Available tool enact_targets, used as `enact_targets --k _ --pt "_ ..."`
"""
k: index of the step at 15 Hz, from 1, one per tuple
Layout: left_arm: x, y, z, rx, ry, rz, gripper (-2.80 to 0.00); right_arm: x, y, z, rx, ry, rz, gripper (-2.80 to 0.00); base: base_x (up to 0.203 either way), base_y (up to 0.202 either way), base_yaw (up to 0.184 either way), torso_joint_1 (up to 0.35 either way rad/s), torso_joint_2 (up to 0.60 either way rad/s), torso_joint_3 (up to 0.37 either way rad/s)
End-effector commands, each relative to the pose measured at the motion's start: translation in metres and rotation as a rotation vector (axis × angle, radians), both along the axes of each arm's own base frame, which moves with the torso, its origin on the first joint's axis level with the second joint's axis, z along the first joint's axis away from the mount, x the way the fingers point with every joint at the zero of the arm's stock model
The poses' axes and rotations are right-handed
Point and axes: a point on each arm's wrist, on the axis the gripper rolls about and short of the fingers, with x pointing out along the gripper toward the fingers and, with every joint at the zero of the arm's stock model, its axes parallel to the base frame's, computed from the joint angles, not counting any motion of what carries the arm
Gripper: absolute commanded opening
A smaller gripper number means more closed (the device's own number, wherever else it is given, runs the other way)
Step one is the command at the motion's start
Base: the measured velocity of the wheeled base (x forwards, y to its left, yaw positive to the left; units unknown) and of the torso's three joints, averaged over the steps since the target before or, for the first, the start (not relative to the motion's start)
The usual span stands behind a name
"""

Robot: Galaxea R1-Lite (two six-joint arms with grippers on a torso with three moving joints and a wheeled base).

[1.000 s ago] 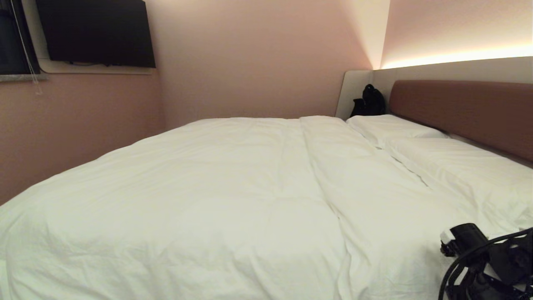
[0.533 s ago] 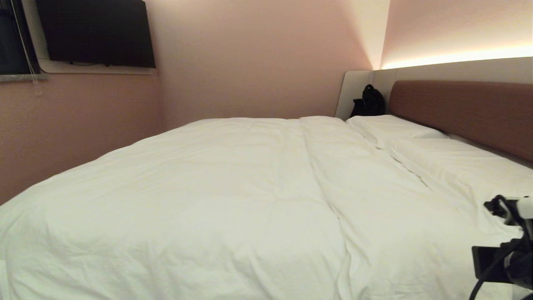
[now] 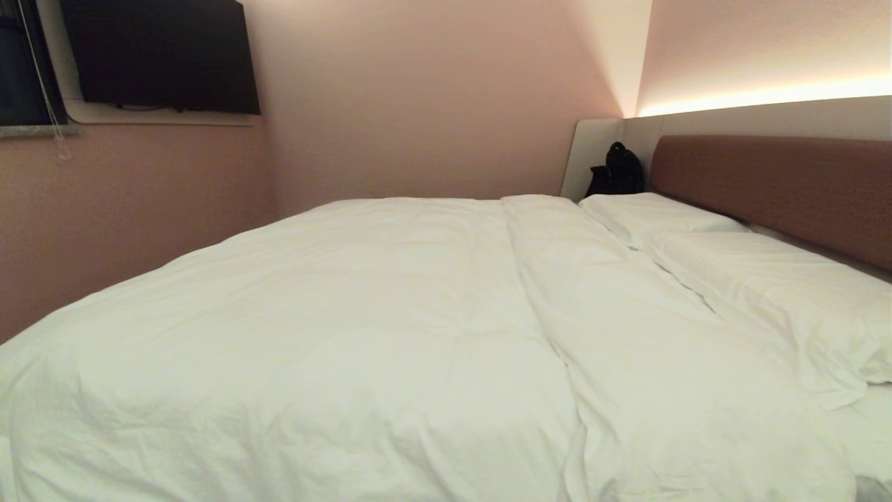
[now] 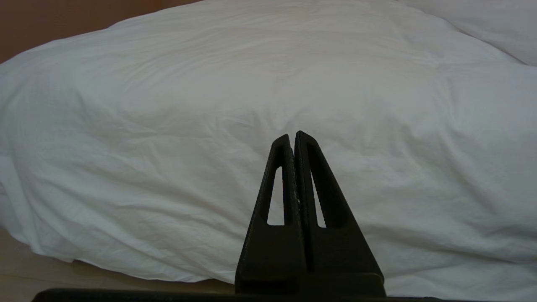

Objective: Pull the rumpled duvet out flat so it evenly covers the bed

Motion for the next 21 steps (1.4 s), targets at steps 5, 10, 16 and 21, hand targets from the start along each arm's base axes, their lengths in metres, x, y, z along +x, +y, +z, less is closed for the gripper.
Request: enact_targets --k 5,10,16,21 --pt "0.000 0.000 0.000 -0.001 0.000 0.002 -2.80 -0.078 -0.005 -0.017 -0.012 -0.145 -0.039 -2.80 0.000 0.000 0.000 0.000 0.00 0.000" --pt "0.000 0.000 0.000 -0.001 0.000 0.002 -2.80 -0.117 -0.001 -0.052 -0.128 -0.228 -0.022 -2.80 0.000 0.000 0.000 0.000 0.00 0.000" --pt "0.000 0.000 0.000 0.001 0.000 0.002 -2.80 -0.077 0.001 -0.096 -0.185 -0.260 0.087 -2.80 0.000 0.000 0.000 0.000 0.00 0.000" --pt "0.000 0.000 0.000 0.002 0.000 -0.001 -2.80 -0.056 0.004 -0.133 -0.241 -0.266 0.221 -2.80 0.000 0.000 0.000 0.000 0.00 0.000"
